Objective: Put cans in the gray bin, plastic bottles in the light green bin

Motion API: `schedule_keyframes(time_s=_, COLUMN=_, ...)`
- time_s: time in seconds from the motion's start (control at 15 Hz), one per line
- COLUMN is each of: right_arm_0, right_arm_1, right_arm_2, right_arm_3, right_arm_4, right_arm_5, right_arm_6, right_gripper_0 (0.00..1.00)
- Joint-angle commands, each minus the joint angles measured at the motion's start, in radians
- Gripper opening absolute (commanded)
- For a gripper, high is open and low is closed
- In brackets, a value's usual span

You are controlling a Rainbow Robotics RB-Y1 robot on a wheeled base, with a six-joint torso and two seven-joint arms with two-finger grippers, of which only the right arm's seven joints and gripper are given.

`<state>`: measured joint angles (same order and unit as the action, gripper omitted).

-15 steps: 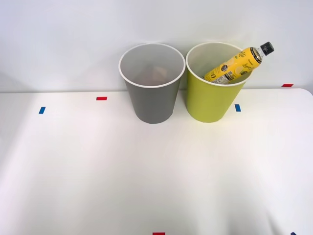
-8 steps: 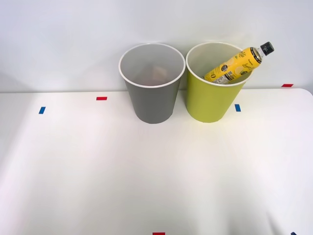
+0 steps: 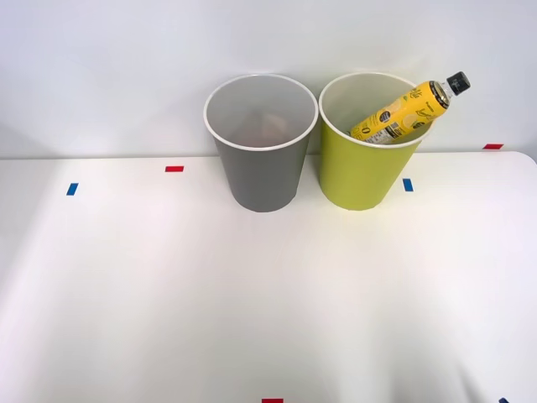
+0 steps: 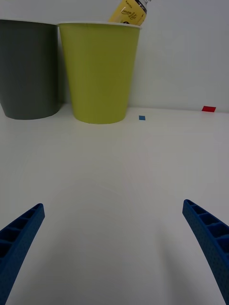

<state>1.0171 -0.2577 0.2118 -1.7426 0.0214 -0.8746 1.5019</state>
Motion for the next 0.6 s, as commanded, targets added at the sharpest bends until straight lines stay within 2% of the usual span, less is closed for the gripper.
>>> schedule_keyframes(time_s=0.07, right_arm_0=0.000, right_arm_1=0.000, right_arm_2=0.000, right_arm_3=0.000, right_arm_4=0.000, right_arm_5=0.000, right_arm_6=0.000, right_gripper_0=1.00)
schedule_keyframes(time_s=0.6, right_arm_0=0.000, right_arm_1=0.000, right_arm_2=0.000, right_arm_3=0.000, right_arm_4=0.000, right_arm_5=0.000, right_arm_6=0.000, right_gripper_0=1.00)
